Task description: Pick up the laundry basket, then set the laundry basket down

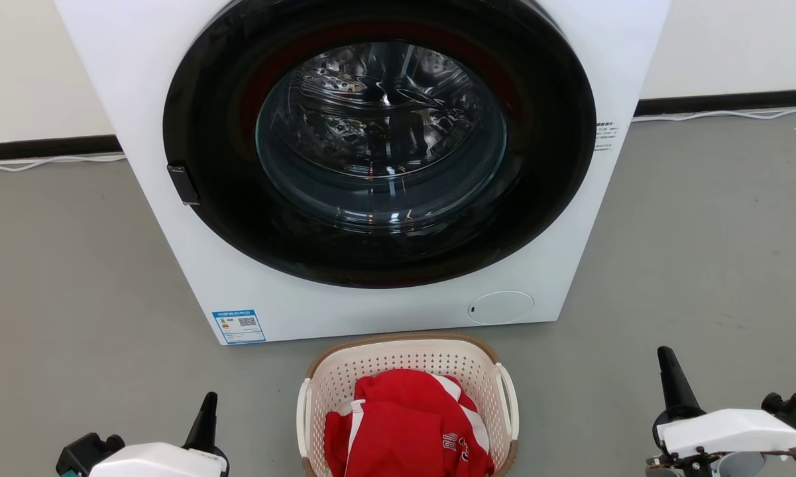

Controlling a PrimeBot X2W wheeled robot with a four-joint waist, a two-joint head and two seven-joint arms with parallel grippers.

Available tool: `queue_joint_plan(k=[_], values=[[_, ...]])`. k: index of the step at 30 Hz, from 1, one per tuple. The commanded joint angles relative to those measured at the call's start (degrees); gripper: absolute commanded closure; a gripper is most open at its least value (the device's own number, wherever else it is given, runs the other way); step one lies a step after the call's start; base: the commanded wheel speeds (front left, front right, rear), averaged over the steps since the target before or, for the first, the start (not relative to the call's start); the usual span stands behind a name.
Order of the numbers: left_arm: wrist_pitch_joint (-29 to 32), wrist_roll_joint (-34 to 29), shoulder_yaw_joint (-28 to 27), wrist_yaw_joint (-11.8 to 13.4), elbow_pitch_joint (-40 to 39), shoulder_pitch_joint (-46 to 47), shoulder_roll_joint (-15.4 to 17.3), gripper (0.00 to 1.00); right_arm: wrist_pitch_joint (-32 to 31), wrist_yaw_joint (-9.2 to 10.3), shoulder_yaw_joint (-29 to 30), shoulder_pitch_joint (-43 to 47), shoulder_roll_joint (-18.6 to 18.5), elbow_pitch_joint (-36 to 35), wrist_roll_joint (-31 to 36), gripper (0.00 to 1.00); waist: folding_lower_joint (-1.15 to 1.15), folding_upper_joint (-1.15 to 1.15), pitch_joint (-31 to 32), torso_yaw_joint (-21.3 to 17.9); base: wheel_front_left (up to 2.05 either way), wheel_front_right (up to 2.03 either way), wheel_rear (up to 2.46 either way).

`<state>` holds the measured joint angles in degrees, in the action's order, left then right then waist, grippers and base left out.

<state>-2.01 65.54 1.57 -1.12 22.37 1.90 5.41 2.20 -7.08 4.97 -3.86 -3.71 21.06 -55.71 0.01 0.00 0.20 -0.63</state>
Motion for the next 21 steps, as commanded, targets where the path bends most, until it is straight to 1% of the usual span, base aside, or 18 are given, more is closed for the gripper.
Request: queue_joint_plan(k=[1, 20, 21], values=[[0.45, 1.73, -1.75, -0.87, -1.97, 3.19, 0.32, 1.00, -0.64, -0.25, -0.57, -2.16, -0.27, -2.07, -2.12, 1.00, 0.00, 0.00, -0.01, 0.02, 0.00, 0.00, 0.00], [3.74, 11.87, -4.34, -3.11, -4.55, 3.64, -0.84, 1.00, -3.93, -0.31, 0.30, -2.23, 0.18, -4.09, -16.12, 1.00, 0.00, 0.00, -0.16, 0.27, 0.00, 0.00, 0.00], [3.74, 11.87, -4.34, -3.11, -4.55, 3.64, -0.84, 1.00, -3.93, -0.31, 0.30, -2.23, 0.18, -4.09, -16.12, 1.00, 0.00, 0.00, -0.16, 0.27, 0.00, 0.00, 0.00]])
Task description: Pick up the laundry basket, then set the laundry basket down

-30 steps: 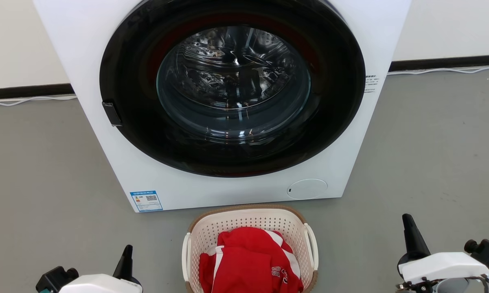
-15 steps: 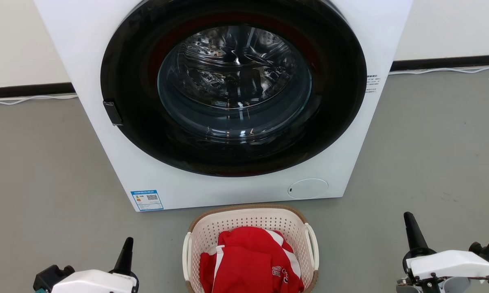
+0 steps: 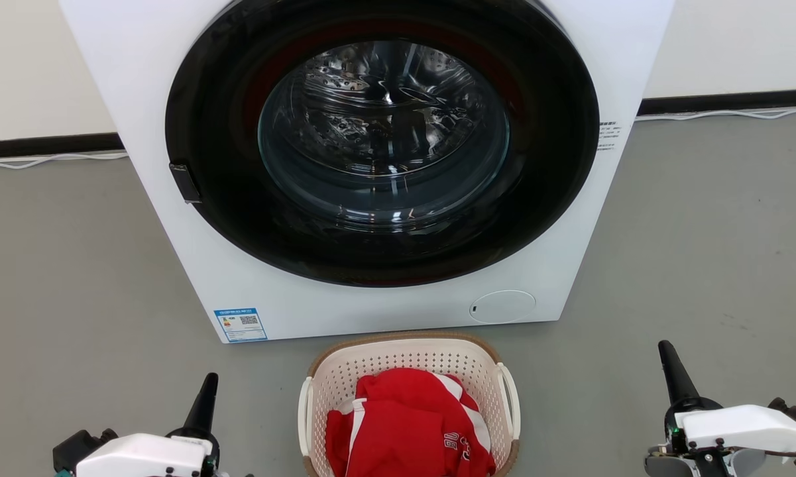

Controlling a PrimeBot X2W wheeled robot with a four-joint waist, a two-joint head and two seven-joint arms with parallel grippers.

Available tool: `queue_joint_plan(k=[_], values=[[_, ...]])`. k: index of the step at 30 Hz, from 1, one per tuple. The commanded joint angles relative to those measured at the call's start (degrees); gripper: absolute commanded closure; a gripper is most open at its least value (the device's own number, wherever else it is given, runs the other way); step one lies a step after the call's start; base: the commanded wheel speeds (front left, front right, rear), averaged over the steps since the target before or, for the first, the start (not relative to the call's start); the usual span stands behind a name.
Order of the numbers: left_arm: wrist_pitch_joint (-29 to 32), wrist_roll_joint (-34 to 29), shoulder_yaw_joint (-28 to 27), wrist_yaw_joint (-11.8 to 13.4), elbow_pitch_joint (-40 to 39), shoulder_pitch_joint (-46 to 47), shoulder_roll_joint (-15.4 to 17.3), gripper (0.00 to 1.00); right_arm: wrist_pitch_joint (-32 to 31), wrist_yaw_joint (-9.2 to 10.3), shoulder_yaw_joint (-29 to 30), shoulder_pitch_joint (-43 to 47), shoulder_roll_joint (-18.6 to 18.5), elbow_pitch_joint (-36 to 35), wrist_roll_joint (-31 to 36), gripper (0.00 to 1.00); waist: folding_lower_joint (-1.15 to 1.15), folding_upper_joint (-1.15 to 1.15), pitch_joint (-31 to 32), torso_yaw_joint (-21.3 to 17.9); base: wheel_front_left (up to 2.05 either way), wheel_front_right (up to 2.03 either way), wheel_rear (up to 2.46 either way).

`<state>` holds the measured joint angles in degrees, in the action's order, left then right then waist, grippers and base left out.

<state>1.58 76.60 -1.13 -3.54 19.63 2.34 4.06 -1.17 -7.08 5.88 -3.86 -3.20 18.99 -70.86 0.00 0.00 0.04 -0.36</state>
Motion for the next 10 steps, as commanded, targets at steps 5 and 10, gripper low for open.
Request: queue_joint_plan(k=[5, 10], values=[[0.98, 3.35, -2.30, -1.25, -2.45, 3.31, 0.22, 1.00, -1.38, -0.33, -0.39, -2.24, -0.21, -2.53, -4.47, 1.00, 0.00, 0.00, -0.04, 0.06, 0.00, 0.00, 0.00], [1.64, 5.38, -2.82, -1.70, -2.97, 3.40, -0.02, 1.00, -2.04, -0.34, -0.22, -2.25, -0.12, -2.94, -7.28, 1.00, 0.00, 0.00, -0.07, 0.11, 0.00, 0.00, 0.00]])
